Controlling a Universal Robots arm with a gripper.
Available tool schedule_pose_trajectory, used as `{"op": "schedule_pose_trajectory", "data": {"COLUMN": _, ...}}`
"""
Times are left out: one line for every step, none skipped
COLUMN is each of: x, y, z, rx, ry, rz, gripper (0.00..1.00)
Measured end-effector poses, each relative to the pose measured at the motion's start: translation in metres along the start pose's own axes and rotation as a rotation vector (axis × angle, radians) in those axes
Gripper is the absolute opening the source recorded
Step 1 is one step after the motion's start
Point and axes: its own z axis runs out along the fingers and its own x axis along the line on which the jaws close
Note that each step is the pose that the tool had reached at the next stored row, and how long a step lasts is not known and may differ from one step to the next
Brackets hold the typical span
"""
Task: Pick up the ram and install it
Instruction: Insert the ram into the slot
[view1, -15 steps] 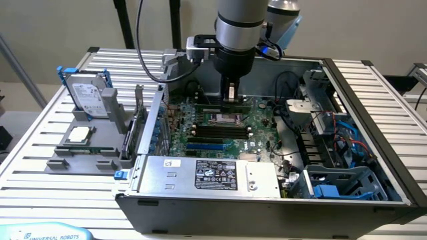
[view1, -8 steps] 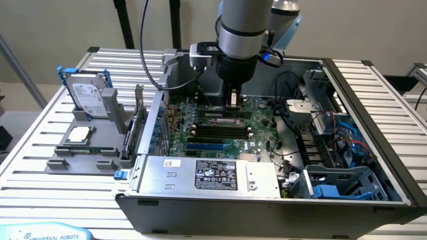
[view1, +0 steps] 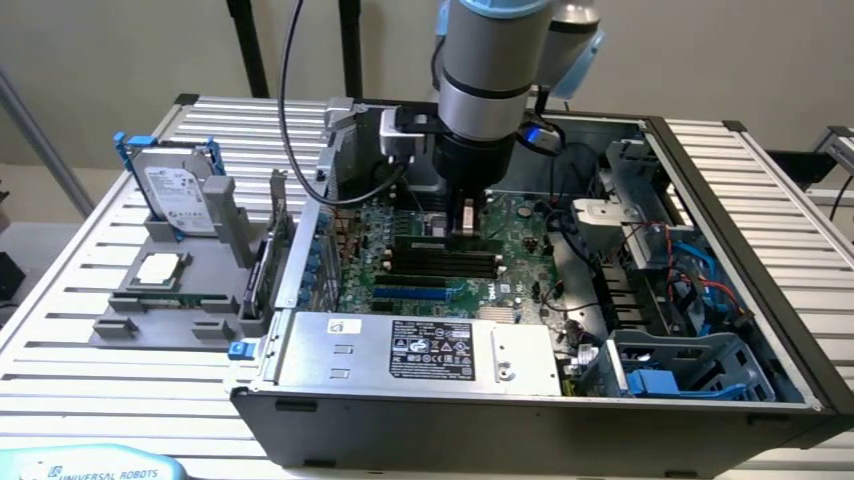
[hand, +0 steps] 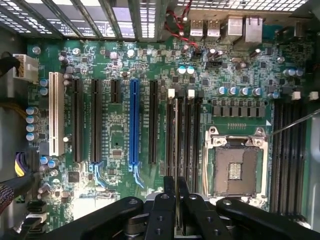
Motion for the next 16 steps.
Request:
{"op": "schedule_pose_trajectory", "data": {"x": 0.001, "y": -0.0001, "z": 0.0018, "rx": 0.0001, "ry": -0.0002, "rz": 0.000, "gripper": 0.13}}
{"op": "schedule_pose_trajectory", "data": {"x": 0.002, "y": -0.0001, "z": 0.0036, "rx": 0.0001, "ry": -0.0002, "rz": 0.000, "gripper": 0.13}}
{"op": "schedule_pose_trajectory", "data": {"x": 0.003, "y": 0.0000, "z": 0.0053, "rx": 0.0001, "ry": -0.0001, "rz": 0.000, "gripper": 0.13}}
{"op": "schedule_pose_trajectory", "data": {"x": 0.003, "y": 0.0000, "z": 0.0070, "rx": 0.0001, "ry": 0.0000, "rz": 0.000, "gripper": 0.13}}
{"op": "schedule_pose_trajectory", "data": {"x": 0.003, "y": -0.0001, "z": 0.0088, "rx": 0.0001, "ry": 0.0000, "rz": 0.000, "gripper": 0.13}}
{"op": "schedule_pose_trajectory", "data": {"x": 0.003, "y": -0.0001, "z": 0.0106, "rx": 0.0001, "ry": 0.0000, "rz": 0.000, "gripper": 0.13}}
{"op": "schedule_pose_trajectory", "data": {"x": 0.003, "y": -0.0002, "z": 0.0125, "rx": 0.0001, "ry": 0.0000, "rz": 0.000, "gripper": 0.13}}
{"op": "schedule_pose_trajectory", "data": {"x": 0.003, "y": -0.0002, "z": 0.0142, "rx": 0.0000, "ry": -0.0001, "rz": 0.000, "gripper": 0.13}}
{"op": "schedule_pose_trajectory", "data": {"x": 0.003, "y": -0.0002, "z": 0.0162, "rx": 0.0000, "ry": -0.0001, "rz": 0.000, "gripper": 0.13}}
{"op": "schedule_pose_trajectory", "data": {"x": 0.003, "y": -0.0002, "z": 0.0179, "rx": 0.0000, "ry": 0.0000, "rz": 0.000, "gripper": 0.13}}
{"op": "schedule_pose_trajectory", "data": {"x": 0.003, "y": -0.0001, "z": 0.0198, "rx": 0.0000, "ry": 0.0000, "rz": 0.000, "gripper": 0.13}}
{"op": "schedule_pose_trajectory", "data": {"x": 0.003, "y": -0.0001, "z": 0.0216, "rx": 0.0001, "ry": 0.0000, "rz": 0.000, "gripper": 0.13}}
{"op": "schedule_pose_trajectory", "data": {"x": 0.003, "y": -0.0001, "z": 0.0235, "rx": 0.0001, "ry": -0.0002, "rz": 0.000, "gripper": 0.13}}
{"op": "schedule_pose_trajectory", "data": {"x": 0.002, "y": -0.0001, "z": 0.0251, "rx": 0.0001, "ry": -0.0001, "rz": 0.000, "gripper": 0.13}}
{"op": "schedule_pose_trajectory", "data": {"x": 0.001, "y": -0.0001, "z": 0.0262, "rx": 0.0000, "ry": 0.0000, "rz": 0.000, "gripper": 0.13}}
{"op": "schedule_pose_trajectory", "data": {"x": 0.001, "y": -0.0001, "z": 0.0271, "rx": 0.0000, "ry": 0.0002, "rz": 0.000, "gripper": 0.13}}
